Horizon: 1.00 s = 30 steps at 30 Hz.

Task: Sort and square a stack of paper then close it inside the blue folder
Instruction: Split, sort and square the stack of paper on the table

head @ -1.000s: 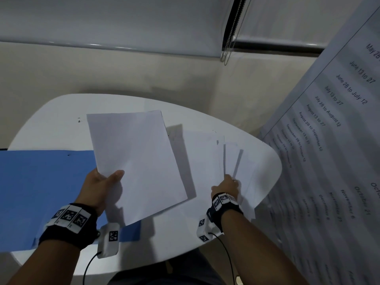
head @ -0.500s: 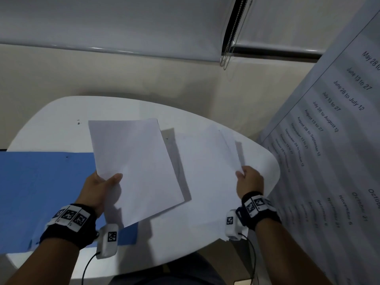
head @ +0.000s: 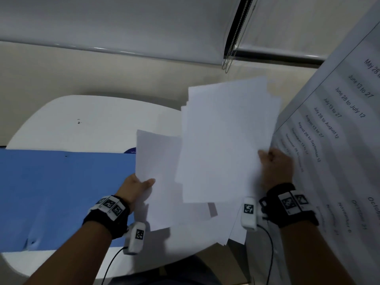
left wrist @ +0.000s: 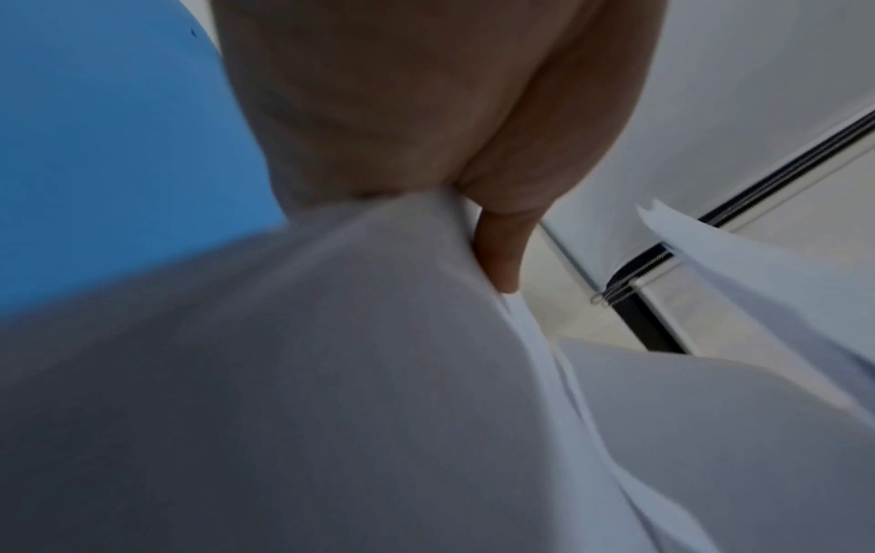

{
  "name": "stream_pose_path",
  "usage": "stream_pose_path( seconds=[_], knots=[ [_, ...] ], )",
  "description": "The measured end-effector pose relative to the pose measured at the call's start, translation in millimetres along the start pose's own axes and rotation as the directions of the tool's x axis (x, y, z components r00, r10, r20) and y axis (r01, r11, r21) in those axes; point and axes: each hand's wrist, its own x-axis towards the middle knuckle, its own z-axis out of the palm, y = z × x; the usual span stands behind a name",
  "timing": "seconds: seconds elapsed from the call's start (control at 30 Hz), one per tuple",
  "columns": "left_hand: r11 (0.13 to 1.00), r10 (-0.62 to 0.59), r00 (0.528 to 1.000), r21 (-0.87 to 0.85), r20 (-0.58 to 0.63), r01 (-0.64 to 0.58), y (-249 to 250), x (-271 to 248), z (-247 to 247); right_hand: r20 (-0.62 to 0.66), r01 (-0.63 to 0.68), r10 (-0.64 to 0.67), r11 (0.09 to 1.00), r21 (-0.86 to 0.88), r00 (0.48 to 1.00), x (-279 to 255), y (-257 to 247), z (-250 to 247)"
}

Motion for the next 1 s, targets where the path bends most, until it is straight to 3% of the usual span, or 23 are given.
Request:
stream_pose_path(
  seconds=[0.07, 0.17, 0.27, 0.33, 0.4, 0.53, 0.63, 0.73, 0.8, 0.83, 1.0],
  knots=[
    [0.997, 0.001, 0.999, 0.082, 0.044, -0.005, -4.2, 5.0, 9.8, 0.16, -0.069, 0.072, 0.997, -0.025, 0.985, -19.1, 21.7, 32.0],
    [0.972, -0.005, 1.0, 0.236, -0.003, 0.005, -14.4, 14.2, 20.9, 0.385, -0.212, 0.25, 0.967, -0.14, 0.888, -52.2, 63.3, 81.5],
    [0.955, -0.018, 0.989, 0.292, -0.148, 0.061, -16.5, 16.8, 27.5, 0.384, -0.349, 0.397, 0.917, -0.191, 0.833, -69.8, 85.0, 104.2],
    [0.954, -0.007, 0.98, 0.292, -0.201, 0.066, -17.0, 16.7, 31.9, 0.401, -0.369, 0.412, 0.911, -0.182, 0.818, -73.4, 83.6, 111.4],
    [0.963, -0.009, 0.977, 0.263, -0.215, 0.067, -16.0, 13.6, 38.4, 0.454, -0.331, 0.391, 0.92, -0.209, 0.8, -78.1, 76.5, 121.3],
    [0.955, -0.012, 0.968, 0.285, -0.251, 0.085, -18.1, 11.6, 48.9, 0.583, 0.02, 0.255, 0.906, -0.422, 0.771, -95.2, 59.4, 144.0],
    [0.951, 0.034, 0.966, 0.307, -0.257, 0.048, -15.1, 8.3, 49.1, 0.6, 0.029, 0.287, 0.887, -0.461, 0.747, -99.1, 47.3, 150.5],
    [0.969, 0.118, 0.966, 0.241, -0.229, -0.061, -7.2, -4.2, 40.0, 0.593, -0.137, 0.326, 0.93, -0.341, 0.736, -92.1, 42.6, 147.1],
    [0.973, 0.193, 0.965, 0.158, -0.175, -0.166, -1.1, -17.4, 28.3, 0.575, -0.38, 0.347, 0.922, -0.066, 0.741, -83.9, 37.7, 137.0],
    [0.972, 0.225, 0.963, 0.108, -0.147, -0.211, 1.7, -23.7, 21.6, 0.572, -0.435, 0.327, 0.898, 0.058, 0.752, -78.9, 35.1, 132.0],
    [0.947, 0.315, 0.945, -0.036, -0.086, -0.319, 25.9, -36.2, -3.6, 0.458, -0.345, 0.229, 0.92, 0.187, 0.859, -47.8, 17.2, 109.5]
  ],
)
